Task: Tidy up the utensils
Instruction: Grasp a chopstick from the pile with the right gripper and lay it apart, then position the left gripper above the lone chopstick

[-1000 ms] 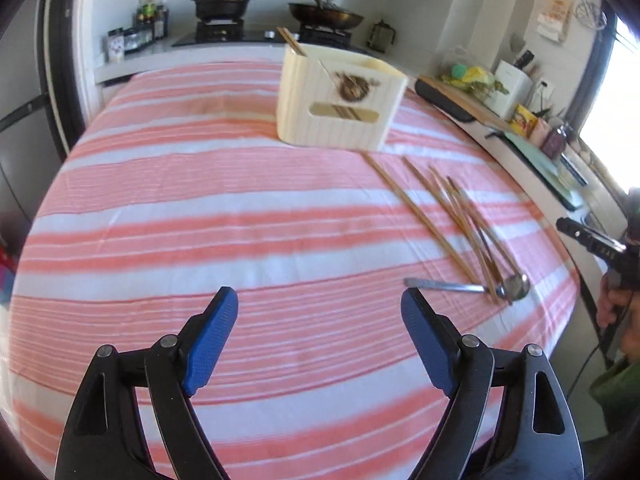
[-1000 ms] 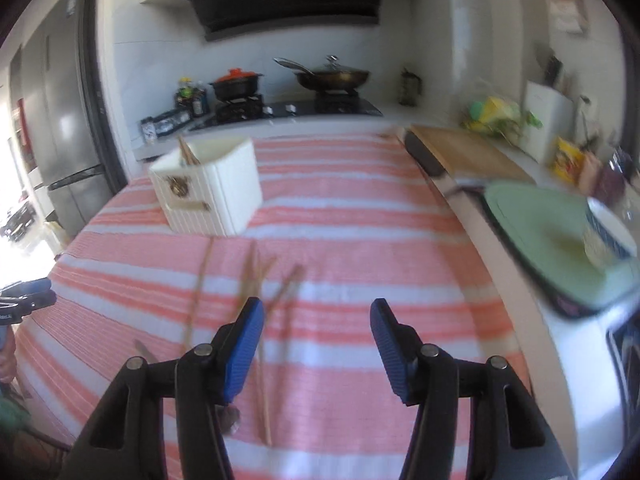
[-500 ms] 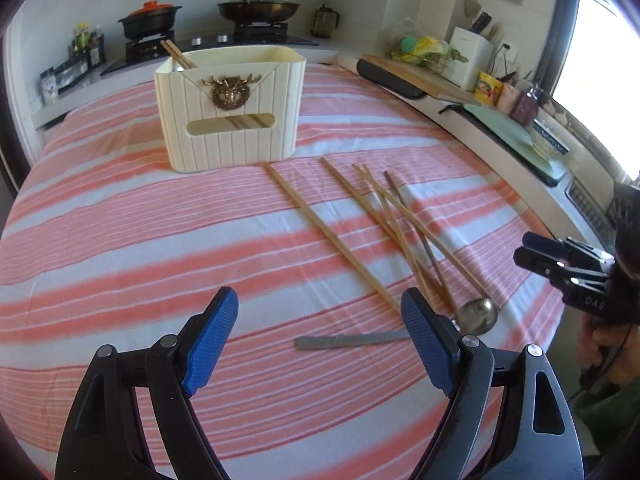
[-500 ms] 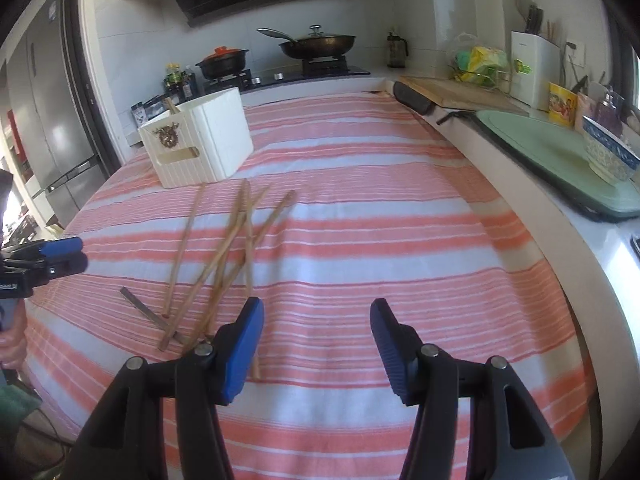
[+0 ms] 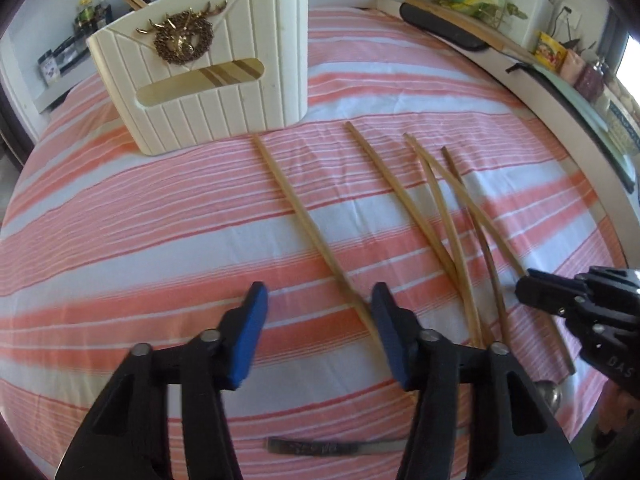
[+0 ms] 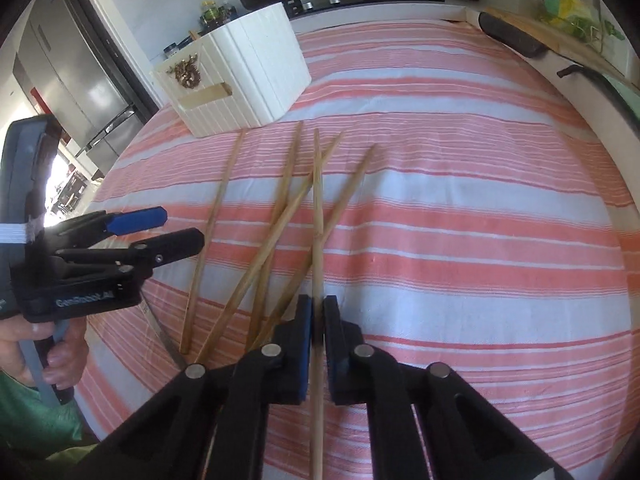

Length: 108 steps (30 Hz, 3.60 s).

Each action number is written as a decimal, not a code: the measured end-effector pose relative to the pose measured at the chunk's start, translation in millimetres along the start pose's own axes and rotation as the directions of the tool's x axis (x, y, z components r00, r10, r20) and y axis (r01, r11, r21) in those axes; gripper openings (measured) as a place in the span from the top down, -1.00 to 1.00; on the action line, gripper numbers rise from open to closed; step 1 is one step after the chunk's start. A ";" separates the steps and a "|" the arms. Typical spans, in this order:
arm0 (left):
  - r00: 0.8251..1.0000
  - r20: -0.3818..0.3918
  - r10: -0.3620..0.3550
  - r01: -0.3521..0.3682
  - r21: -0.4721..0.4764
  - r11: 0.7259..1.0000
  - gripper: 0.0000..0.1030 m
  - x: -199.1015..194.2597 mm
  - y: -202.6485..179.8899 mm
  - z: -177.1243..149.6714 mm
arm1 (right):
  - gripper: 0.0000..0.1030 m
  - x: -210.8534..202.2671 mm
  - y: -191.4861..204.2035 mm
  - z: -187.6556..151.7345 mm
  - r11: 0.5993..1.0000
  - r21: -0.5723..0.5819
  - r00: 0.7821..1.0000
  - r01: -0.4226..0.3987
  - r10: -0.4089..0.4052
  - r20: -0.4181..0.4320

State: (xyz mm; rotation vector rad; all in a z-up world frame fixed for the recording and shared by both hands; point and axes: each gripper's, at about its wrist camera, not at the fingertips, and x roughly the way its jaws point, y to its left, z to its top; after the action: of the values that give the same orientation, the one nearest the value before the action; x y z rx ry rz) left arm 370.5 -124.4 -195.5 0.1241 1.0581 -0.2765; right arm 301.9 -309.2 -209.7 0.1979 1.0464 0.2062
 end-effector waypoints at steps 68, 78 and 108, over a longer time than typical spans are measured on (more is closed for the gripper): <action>0.977 0.099 0.188 -0.163 -0.213 0.963 -0.85 -60.4 141.8 -117.2 | -0.12 -40.4 -26.9 -68.2 0.956 -0.066 0.940 0.287 -0.268 0.210; 0.977 0.099 0.186 -0.162 -0.213 0.964 -0.85 -60.4 142.3 -117.3 | -0.12 -40.3 -26.2 -68.2 0.955 -0.061 0.939 0.290 -0.271 0.212; 0.992 -0.101 0.075 -0.071 0.043 0.997 -0.65 -33.7 154.3 -38.3 | -0.12 -9.0 -29.1 9.4 0.963 -0.192 0.955 0.189 -0.225 -0.193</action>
State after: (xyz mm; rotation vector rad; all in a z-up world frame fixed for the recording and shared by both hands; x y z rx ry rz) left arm 366.5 38.0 -189.6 0.2139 1.1483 -0.2270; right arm 307.8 -340.1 -205.2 -0.0937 1.2475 0.1274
